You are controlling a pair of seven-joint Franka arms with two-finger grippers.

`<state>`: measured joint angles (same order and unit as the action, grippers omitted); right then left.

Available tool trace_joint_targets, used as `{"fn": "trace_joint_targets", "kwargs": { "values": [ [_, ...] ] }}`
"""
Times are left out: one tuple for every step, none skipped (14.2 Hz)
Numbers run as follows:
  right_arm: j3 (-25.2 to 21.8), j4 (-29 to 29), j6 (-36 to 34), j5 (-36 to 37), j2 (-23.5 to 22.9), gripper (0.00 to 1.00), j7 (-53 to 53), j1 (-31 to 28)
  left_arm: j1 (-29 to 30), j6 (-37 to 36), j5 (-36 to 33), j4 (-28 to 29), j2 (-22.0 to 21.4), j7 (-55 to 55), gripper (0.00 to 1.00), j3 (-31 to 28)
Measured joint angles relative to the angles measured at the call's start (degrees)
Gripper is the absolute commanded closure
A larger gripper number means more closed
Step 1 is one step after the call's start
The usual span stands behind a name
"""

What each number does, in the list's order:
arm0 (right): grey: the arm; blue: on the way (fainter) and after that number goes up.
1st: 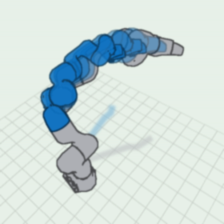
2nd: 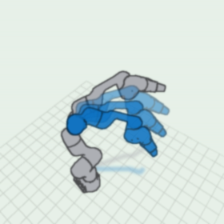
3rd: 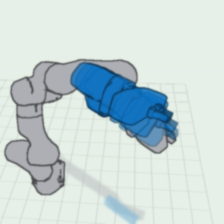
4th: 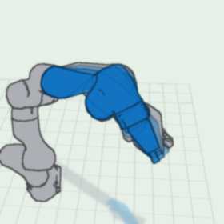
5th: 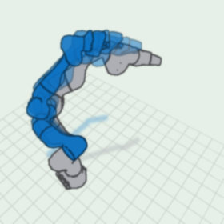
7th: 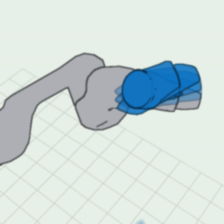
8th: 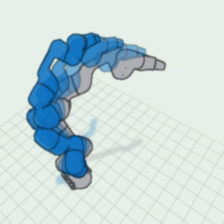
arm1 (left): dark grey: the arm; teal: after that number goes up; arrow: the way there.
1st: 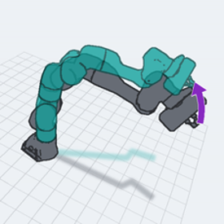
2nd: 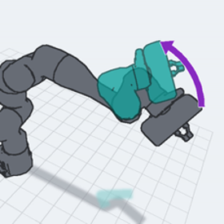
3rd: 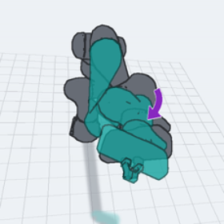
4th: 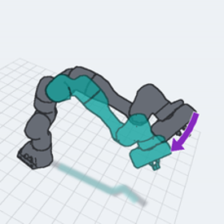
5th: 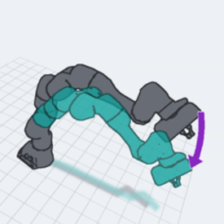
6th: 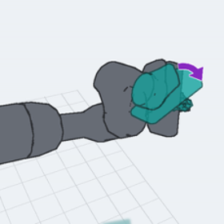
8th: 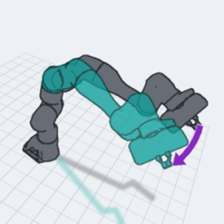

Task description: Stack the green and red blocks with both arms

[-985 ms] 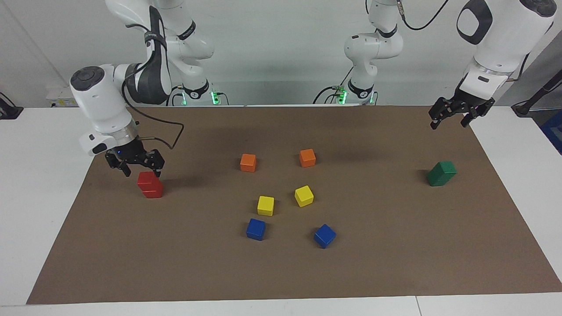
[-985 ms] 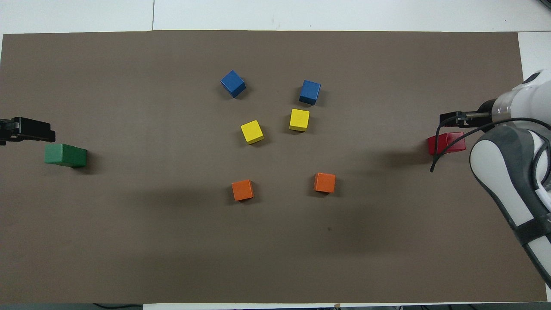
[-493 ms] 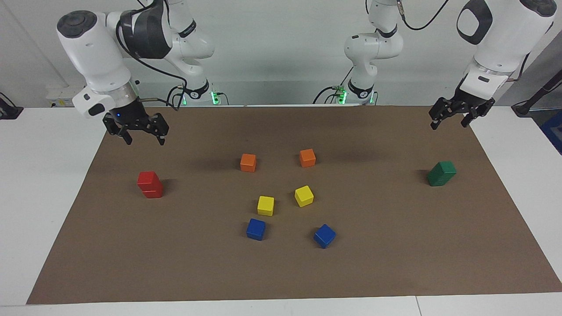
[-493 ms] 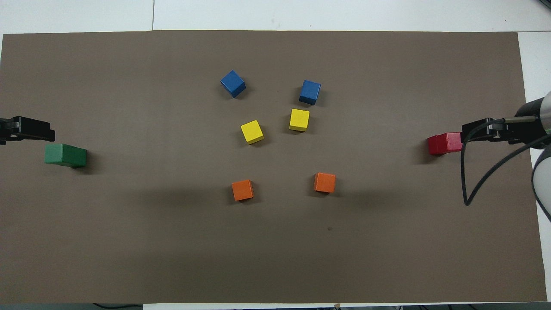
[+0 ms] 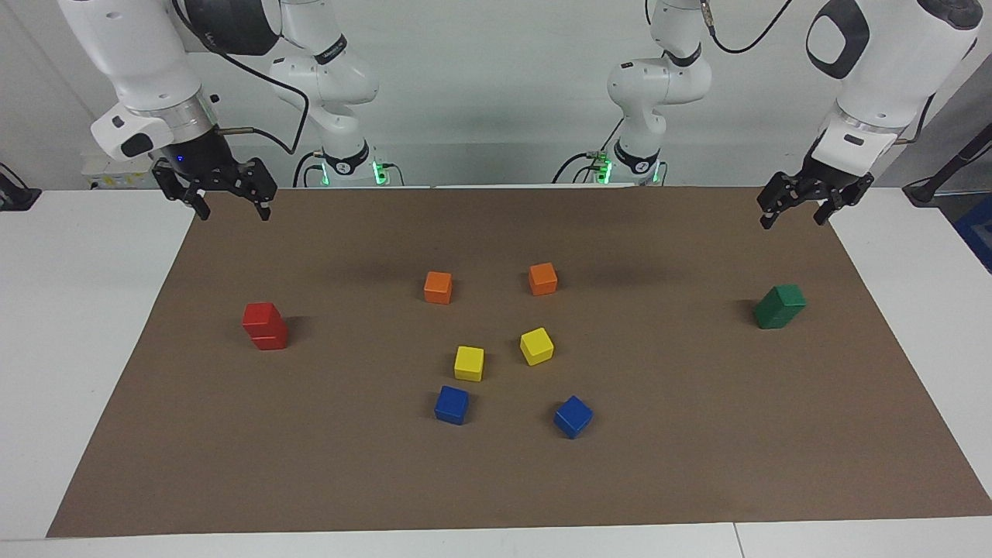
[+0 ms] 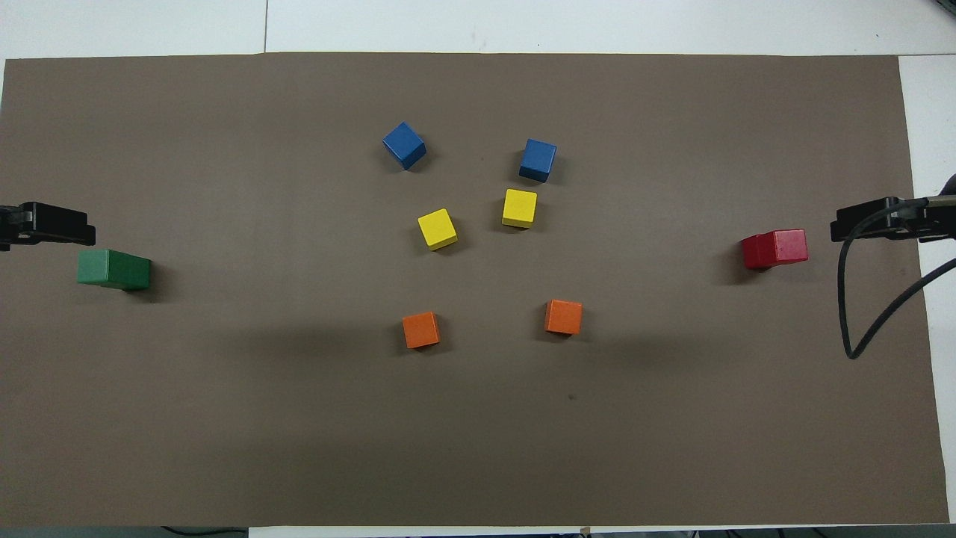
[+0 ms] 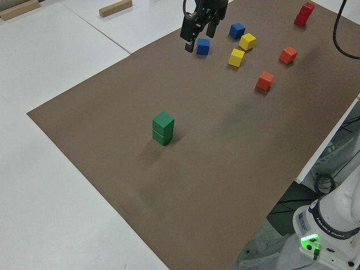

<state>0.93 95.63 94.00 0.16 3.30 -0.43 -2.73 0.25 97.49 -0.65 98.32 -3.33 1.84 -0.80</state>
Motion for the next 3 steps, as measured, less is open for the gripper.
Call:
{"fn": "trace_joint_targets", "kwargs": {
  "values": [
    [0.0,-0.7,-0.2,0.0,-0.4,0.00,0.0,0.0,0.0,0.0,0.0,0.0,0.0,0.0,0.00,0.0],
    [0.0,-1.0,-0.3,0.0,-0.7,0.00,0.0,0.0,0.0,0.0,0.1,0.0,0.0,0.0,0.00,0.0],
    [0.0,-1.2,-0.4,0.0,-0.9,0.00,0.0,0.0,0.0,0.0,0.1,0.0,0.0,-0.1,0.00,0.0]
  ]
}}
